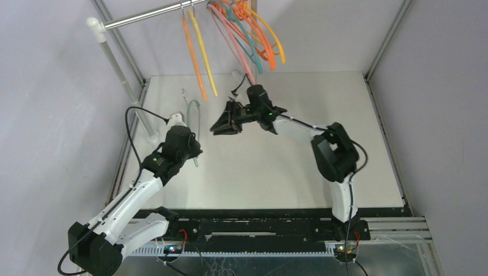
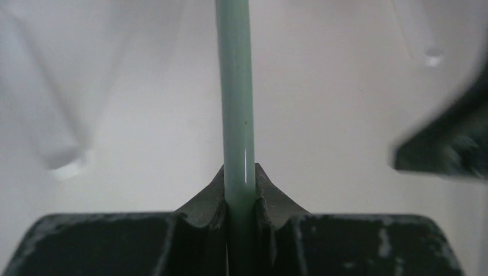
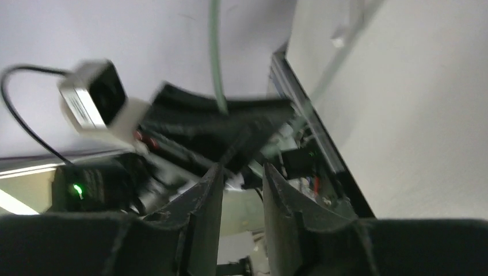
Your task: Organize the hangers
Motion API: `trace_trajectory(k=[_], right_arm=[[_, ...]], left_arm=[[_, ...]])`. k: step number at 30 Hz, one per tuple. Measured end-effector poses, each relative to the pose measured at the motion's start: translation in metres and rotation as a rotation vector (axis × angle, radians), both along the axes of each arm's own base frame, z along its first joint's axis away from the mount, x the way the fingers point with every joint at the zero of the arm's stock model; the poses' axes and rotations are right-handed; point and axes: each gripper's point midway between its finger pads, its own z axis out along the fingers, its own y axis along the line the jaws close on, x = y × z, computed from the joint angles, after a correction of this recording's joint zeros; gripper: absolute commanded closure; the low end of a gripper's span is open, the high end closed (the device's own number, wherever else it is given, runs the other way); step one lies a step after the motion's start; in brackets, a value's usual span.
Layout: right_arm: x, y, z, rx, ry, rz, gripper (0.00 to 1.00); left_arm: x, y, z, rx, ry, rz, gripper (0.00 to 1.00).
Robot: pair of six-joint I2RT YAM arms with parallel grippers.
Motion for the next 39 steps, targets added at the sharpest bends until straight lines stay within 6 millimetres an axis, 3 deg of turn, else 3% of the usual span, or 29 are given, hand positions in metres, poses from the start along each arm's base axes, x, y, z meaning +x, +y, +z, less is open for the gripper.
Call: trace_trajectory(k=[2,4,7,10,13,16,20,25,31,39], right_arm=[[-0.011,-0.023,0.007,-0.035,-0.022,-0.001,0.60],[-0.024,-0.047,0.023,-0.074,-0.090,0.002,0.60],[-0.032,-0.075,0.044,-0.133,-0.232,-0.017,0.58],[-0.045,-0.099,0.050,-0.224,-0.362,-0.028,0.55],[-0.061,-0.122,0.037,-0.327,-0.438,-0.007,0.54],[-0.070,-0.138,0.005,-0.442,-0.425,0.048,0.53],[-0.076,-0.148,-0.043,-0.560,-0.337,0.130,0.53],[-0.080,-0.154,-0.079,-0.630,-0.262,0.194,0.52],[-0.083,-0.158,-0.097,-0.667,-0.228,0.239,0.52],[-0.083,-0.160,-0.101,-0.672,-0.232,0.253,0.52]], left_arm=[[0.000,0.013,0.011,0.057,0.000,0.037,1.00],[0.004,0.024,0.034,0.108,-0.026,0.068,1.00],[0.013,0.036,0.080,0.153,-0.113,0.109,1.00],[0.020,0.046,0.131,0.182,-0.220,0.144,1.00],[0.023,0.054,0.172,0.214,-0.305,0.167,1.00],[0.027,0.060,0.201,0.244,-0.366,0.184,1.00],[0.034,0.061,0.215,0.289,-0.396,0.180,1.00],[0.042,0.059,0.215,0.360,-0.389,0.152,1.00],[0.046,0.061,0.225,0.398,-0.419,0.158,1.00],[0.045,0.067,0.252,0.398,-0.513,0.200,1.00]])
